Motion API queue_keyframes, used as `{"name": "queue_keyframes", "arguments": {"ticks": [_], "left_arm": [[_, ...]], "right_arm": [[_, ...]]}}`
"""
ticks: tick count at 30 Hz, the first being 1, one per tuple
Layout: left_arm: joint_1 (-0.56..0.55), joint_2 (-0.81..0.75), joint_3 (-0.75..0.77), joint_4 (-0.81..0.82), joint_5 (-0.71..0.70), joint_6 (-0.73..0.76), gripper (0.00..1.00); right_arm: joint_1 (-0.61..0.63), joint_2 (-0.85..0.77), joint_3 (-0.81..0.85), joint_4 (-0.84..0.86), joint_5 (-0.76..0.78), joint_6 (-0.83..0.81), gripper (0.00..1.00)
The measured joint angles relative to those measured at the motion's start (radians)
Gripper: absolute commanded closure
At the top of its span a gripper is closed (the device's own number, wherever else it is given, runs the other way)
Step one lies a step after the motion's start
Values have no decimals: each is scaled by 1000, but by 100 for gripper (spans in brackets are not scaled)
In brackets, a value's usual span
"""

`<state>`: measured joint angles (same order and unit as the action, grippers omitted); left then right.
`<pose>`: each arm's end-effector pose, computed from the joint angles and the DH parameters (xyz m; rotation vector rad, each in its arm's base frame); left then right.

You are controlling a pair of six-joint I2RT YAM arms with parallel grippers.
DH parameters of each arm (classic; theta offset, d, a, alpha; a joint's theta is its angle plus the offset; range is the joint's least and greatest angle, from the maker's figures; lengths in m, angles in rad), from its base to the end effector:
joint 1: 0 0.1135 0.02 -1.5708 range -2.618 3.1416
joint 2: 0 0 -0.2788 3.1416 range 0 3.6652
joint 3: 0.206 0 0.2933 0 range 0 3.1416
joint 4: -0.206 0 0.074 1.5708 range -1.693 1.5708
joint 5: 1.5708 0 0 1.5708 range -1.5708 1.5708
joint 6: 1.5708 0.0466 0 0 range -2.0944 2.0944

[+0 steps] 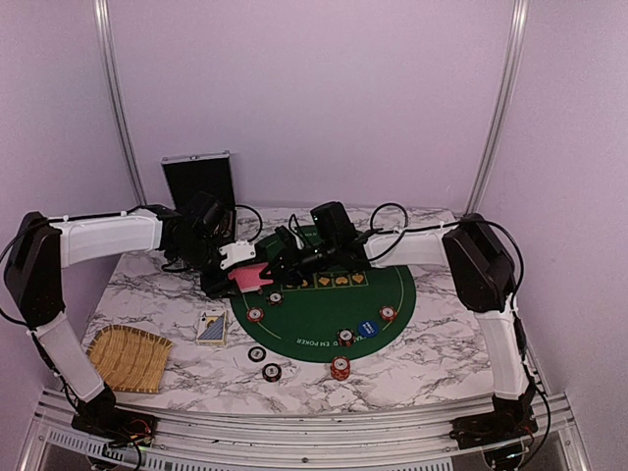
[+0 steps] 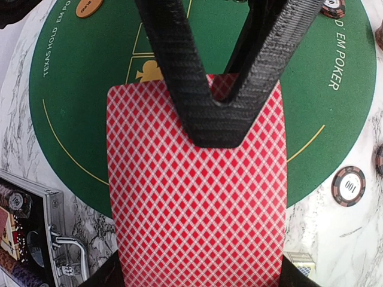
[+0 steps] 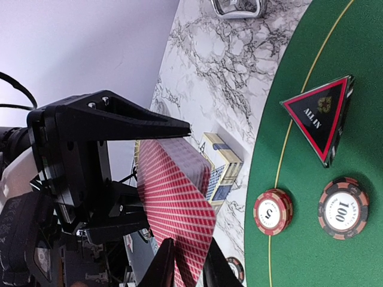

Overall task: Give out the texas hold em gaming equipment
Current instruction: Pick up the poker card from the face-down deck piles.

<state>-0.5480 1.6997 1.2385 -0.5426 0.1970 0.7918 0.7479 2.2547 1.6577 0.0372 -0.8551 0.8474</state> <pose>0.3400 -0.2182 0.2150 1.6420 1.9546 -0.1599 0.3836 0.4039 0.1623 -0.4907 2.4549 1.7340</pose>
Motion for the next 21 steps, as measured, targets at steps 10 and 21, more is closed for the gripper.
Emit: {"name": "queue_keyframes", "arguments": {"ticks": [10, 21], "left_arm": [[15, 0, -18, 0, -1, 0, 88], [38, -19, -49, 2, -12, 1, 88]], "right_arm": [[-2, -5, -2, -9, 4, -6, 100], [-43, -35, -37, 11, -3, 23, 100]]}}
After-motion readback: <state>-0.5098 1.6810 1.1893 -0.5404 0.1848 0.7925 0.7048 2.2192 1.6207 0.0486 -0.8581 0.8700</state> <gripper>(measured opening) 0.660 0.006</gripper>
